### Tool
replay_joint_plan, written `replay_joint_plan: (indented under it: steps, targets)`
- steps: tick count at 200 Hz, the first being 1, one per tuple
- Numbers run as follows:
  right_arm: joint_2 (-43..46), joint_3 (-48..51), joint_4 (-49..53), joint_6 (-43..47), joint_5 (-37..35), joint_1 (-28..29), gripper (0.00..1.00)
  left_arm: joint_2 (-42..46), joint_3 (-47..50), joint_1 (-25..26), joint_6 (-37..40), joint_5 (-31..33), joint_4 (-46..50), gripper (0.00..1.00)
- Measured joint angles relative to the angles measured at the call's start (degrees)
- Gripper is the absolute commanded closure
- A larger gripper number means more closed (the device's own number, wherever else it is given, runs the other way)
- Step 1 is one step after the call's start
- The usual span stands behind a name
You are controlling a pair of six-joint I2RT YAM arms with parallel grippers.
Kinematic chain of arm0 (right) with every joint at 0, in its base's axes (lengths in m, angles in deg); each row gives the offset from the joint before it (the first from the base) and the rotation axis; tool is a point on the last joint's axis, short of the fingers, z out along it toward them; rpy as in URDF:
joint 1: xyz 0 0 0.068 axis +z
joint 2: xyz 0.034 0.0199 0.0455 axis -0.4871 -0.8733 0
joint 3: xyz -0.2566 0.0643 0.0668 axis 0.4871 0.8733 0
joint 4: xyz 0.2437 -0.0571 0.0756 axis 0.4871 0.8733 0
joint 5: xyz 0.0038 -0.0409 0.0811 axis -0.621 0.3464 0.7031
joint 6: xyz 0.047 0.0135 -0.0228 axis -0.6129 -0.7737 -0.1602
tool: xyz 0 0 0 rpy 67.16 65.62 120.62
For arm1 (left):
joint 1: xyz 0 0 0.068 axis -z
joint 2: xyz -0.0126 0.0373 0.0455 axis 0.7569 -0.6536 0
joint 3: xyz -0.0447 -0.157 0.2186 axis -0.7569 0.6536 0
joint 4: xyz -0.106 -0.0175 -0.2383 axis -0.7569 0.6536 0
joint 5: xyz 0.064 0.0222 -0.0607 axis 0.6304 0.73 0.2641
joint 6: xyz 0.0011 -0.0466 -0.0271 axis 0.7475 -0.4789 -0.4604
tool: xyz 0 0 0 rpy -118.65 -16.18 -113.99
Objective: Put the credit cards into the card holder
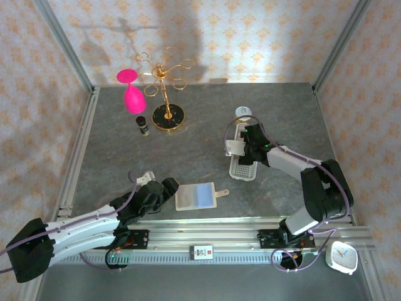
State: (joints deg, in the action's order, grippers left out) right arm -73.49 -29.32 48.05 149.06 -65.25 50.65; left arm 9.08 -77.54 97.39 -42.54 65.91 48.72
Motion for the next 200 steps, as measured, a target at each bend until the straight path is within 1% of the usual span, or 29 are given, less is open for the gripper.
replay_joint_plan:
  steps: [13, 20, 30, 44, 59, 79, 117, 129, 139, 151, 180, 200]
  targets:
    - [0.0, 0.28, 0.02, 0.44, 0.0, 0.09, 0.25, 0.42, 0.37, 0.0, -0.02, -0.15, -0.31, 0.23]
    - [0.0, 0.35, 0.02, 0.59, 0.0, 0.13, 0.3, 0.7, 0.63, 0.0, -0.02, -0.2, -0.39, 0.23]
    - [0.0, 0.37, 0.09, 0.52, -0.02, 0.22, 0.35, 1.11, 0.96, 0.0, -0.04, -0.24, -0.42, 0.23]
    - [0.0, 0.37, 0.07, 0.79, -0.22, 0.22, 0.39, 1.79, 1.42, 0.0, -0.04, -0.44, -0.42, 0.23]
    - [0.0, 0.37, 0.15, 1.03, -0.44, 0.22, 0.46, 2.58, 1.86, 0.0, -0.11, -0.59, -0.44, 0.24]
    - [0.0, 0.35, 0.44, 1.29, -0.44, 0.22, 0.52, 3.23, 2.51, 0.0, -0.46, -0.59, -1.01, 0.24]
    - [0.13, 0.35, 0.96, 1.62, -0.42, 0.22, 0.59, 3.34, 3.04, 0.0, -1.01, -0.61, -1.33, 0.25]
    - [0.39, 0.35, 1.25, 1.77, -0.42, 0.24, 0.63, 3.32, 3.04, -0.24, -1.16, -0.66, -1.36, 0.25]
    - [0.72, 0.35, 1.51, 1.75, -0.39, 0.22, 0.64, 3.32, 3.04, -0.28, -1.33, -0.61, -1.46, 0.25]
    - [1.11, 0.35, 1.86, 1.79, -0.42, 0.22, 0.68, 3.28, 3.04, -0.33, -1.38, -0.63, -1.57, 0.25]
    - [1.64, 0.35, 2.4, 1.86, -0.42, 0.22, 0.69, 2.8, 3.04, -0.33, -1.38, -0.68, -1.88, 0.26]
    - [1.97, 0.37, 2.62, 1.86, -0.39, 0.22, 0.74, 2.34, 3.04, -0.33, -1.36, -0.83, -2.14, 0.27]
